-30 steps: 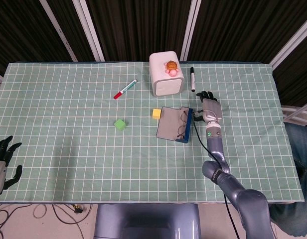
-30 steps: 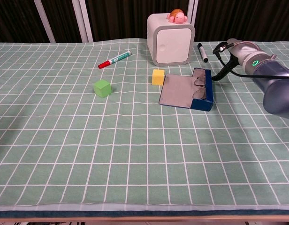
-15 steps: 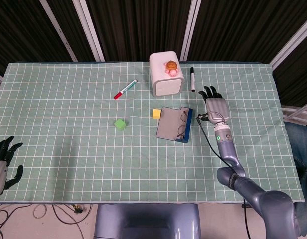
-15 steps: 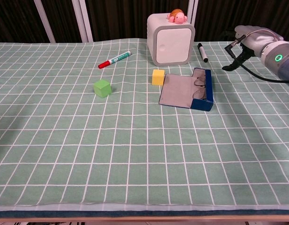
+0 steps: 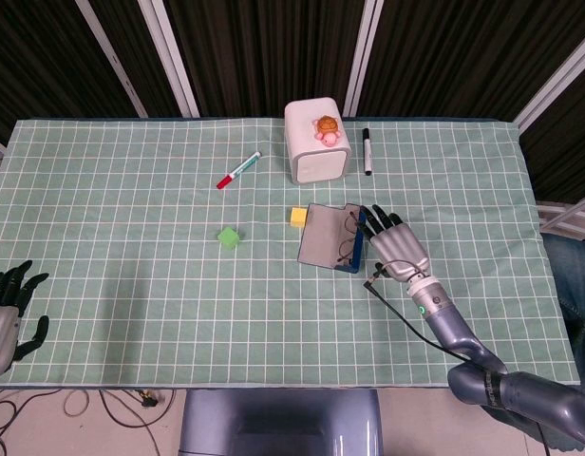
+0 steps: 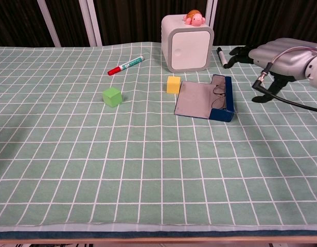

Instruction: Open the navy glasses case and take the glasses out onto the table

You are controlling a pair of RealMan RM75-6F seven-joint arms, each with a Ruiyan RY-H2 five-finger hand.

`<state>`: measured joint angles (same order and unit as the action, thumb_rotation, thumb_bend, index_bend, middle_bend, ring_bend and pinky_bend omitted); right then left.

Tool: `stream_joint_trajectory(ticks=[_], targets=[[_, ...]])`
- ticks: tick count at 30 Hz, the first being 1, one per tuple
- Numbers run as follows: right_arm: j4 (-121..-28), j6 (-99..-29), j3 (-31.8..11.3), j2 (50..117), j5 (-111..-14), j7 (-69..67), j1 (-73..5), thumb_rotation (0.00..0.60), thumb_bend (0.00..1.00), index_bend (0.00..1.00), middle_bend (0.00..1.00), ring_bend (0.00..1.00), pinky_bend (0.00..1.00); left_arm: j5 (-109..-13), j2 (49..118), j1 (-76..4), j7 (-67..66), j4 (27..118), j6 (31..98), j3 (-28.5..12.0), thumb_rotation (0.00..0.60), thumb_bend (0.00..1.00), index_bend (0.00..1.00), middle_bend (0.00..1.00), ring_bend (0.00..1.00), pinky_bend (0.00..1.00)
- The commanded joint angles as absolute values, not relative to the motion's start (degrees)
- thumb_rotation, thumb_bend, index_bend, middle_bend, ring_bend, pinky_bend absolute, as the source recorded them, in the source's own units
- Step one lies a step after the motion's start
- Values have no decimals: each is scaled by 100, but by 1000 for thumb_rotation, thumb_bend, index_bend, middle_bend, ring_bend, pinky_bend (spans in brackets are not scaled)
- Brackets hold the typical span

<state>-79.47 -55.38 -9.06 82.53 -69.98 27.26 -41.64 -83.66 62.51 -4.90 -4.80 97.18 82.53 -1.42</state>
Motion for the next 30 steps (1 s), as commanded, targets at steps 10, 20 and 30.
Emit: stream_joint_trajectory(ticks=[10, 20, 30], targets=[[-9246, -5490, -675, 7735, -5823, 4350, -4222, 600, 311, 172, 0, 0, 235, -8360, 6247, -486, -487, 9754, 8248, -132, 600, 458, 150, 0, 0, 22], [-9249, -5610, -535, 8089, -5634, 4667, -4343, 600, 310, 171, 0, 0, 235, -8339, 6235, -488, -475, 9764, 8238, -136, 600, 459, 150, 0, 0, 21], [-9041, -5709, -401, 8445, -5761, 4714, -4394, 600, 310, 170, 0, 0, 235, -8335, 6232, -488, -469, 9757, 8240, -137, 600, 459, 149, 0, 0, 21]])
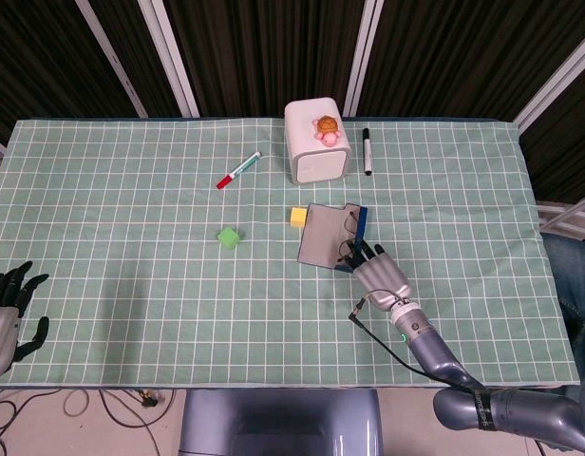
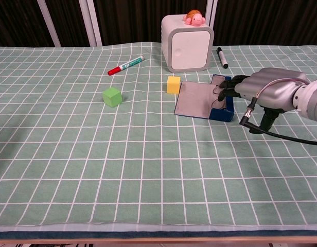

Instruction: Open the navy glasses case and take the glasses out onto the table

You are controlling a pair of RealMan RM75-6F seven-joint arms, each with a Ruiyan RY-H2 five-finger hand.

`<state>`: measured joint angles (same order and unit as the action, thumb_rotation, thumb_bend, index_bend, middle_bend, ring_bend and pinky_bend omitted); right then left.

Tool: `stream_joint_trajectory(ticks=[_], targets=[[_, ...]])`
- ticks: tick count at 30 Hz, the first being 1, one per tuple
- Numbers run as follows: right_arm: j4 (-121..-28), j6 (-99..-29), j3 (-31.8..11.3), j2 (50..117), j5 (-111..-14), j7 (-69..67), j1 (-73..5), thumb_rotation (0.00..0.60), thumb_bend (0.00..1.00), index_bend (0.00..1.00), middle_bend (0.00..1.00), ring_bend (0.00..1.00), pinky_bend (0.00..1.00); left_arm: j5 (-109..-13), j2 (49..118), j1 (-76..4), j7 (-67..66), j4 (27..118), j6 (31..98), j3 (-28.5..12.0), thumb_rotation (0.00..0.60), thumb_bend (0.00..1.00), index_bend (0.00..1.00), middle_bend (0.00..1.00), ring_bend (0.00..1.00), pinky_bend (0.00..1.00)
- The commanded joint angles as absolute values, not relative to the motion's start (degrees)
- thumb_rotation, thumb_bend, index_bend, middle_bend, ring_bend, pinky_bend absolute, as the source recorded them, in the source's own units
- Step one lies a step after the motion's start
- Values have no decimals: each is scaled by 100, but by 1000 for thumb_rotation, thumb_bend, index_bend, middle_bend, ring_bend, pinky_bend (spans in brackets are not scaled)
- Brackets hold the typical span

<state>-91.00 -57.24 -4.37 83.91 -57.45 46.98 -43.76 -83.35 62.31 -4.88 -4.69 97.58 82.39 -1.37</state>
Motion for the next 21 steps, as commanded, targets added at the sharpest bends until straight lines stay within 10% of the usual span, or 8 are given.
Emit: stream_joint_trajectory(ticks=[1, 21], targets=[[-9008, -5704, -387, 8472, -5769, 4711, -4398, 600, 310, 170, 0, 0, 235, -8334, 6232, -488, -467, 9757, 8240, -137, 600, 459, 149, 0, 0, 21], [-8812, -5673, -192, 8502, -5748, 4665, -4347, 600, 440, 169, 0, 0, 235, -8313, 6233, -488, -478, 9747, 8245, -148, 600, 459, 150, 0, 0, 21]])
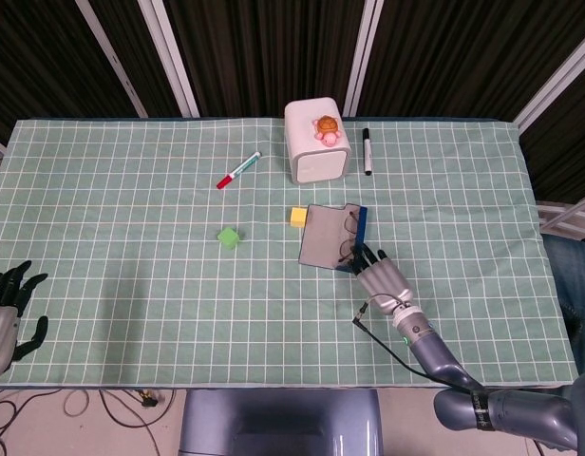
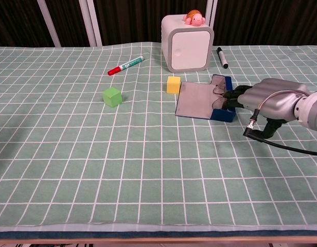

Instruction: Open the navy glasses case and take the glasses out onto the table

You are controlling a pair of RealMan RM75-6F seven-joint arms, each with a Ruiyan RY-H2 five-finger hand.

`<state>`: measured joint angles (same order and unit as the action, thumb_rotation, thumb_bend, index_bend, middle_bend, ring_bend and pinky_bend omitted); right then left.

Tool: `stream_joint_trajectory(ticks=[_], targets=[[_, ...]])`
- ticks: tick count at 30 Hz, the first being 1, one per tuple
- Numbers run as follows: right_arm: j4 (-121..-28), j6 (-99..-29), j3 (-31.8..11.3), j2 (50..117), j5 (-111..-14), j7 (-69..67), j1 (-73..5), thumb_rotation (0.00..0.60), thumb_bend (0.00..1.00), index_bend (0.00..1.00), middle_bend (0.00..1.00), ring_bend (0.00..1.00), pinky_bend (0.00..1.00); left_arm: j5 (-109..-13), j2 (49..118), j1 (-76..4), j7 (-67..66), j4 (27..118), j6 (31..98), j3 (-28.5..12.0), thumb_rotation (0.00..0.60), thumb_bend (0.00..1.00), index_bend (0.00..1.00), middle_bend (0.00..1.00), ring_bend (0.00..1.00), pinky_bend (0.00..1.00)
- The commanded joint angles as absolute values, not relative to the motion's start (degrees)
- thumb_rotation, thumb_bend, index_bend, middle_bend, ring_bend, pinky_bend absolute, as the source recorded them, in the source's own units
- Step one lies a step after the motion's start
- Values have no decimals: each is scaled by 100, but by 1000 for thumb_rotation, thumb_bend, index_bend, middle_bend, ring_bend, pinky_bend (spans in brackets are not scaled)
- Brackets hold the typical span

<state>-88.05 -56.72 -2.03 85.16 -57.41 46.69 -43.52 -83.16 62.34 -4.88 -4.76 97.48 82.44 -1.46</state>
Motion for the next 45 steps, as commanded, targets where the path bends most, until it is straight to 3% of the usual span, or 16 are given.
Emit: stream_joint_trajectory(ticks=[1, 45], targets=[[-8819, -5674, -181, 8491, -5754, 4666, -4343, 600, 440, 169, 0, 0, 235, -8312, 6234, -489, -477, 9748, 8245, -149, 600, 459, 150, 0, 0, 21], [-8787, -5637, -99, 8040, -5330, 4779, -4241, 600, 440, 172, 0, 0, 235, -8260, 6257, -468, -604, 9771, 8272, -161, 600, 459, 149, 0, 0, 21]])
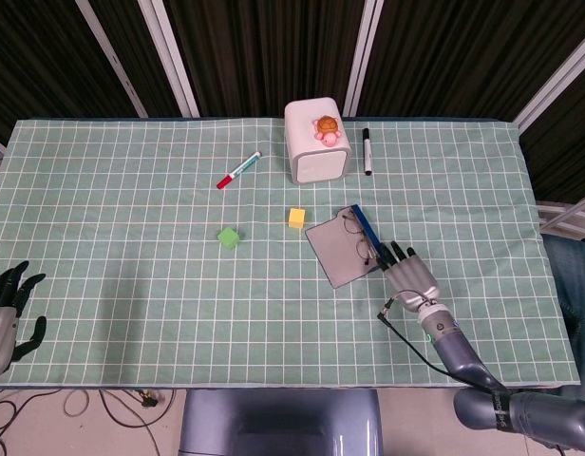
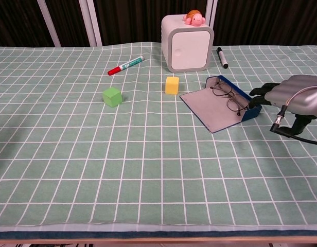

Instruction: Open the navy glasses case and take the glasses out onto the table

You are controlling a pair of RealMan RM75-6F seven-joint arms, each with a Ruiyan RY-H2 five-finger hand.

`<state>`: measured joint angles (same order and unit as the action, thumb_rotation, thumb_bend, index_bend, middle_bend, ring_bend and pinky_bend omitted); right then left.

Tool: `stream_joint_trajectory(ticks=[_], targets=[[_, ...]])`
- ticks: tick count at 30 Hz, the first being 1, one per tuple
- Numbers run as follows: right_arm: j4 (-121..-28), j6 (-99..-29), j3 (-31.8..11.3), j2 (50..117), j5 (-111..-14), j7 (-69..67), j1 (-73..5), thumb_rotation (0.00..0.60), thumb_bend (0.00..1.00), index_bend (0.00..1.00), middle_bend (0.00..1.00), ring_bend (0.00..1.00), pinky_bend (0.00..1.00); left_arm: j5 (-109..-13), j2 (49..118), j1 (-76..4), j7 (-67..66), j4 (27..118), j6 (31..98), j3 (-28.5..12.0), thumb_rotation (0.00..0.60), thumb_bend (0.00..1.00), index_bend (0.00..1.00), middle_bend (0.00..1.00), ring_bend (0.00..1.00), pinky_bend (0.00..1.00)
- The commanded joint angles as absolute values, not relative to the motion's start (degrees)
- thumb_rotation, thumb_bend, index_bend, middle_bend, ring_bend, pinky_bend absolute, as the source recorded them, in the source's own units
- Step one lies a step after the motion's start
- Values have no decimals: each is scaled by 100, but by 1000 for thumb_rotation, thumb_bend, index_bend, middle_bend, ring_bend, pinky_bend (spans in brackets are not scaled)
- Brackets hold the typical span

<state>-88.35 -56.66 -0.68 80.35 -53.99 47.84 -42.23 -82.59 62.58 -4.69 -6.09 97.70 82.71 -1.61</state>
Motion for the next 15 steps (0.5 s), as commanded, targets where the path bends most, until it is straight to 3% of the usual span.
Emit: stream_joint_trajectory(ticks=[1, 15], targets=[[-8768, -5621, -110, 8040, -5294, 4781, -4252, 600, 441, 172, 0, 0, 235, -8260, 6257, -468, -600, 9771, 8272, -161, 600, 459, 149, 0, 0, 21], [-8463, -5423, -188, 8065, -4886, 4777, -4373, 600, 440, 173, 0, 0, 235, -8250, 6252, -469, -588, 9785, 8263, -163, 600, 460, 149, 0, 0, 21]])
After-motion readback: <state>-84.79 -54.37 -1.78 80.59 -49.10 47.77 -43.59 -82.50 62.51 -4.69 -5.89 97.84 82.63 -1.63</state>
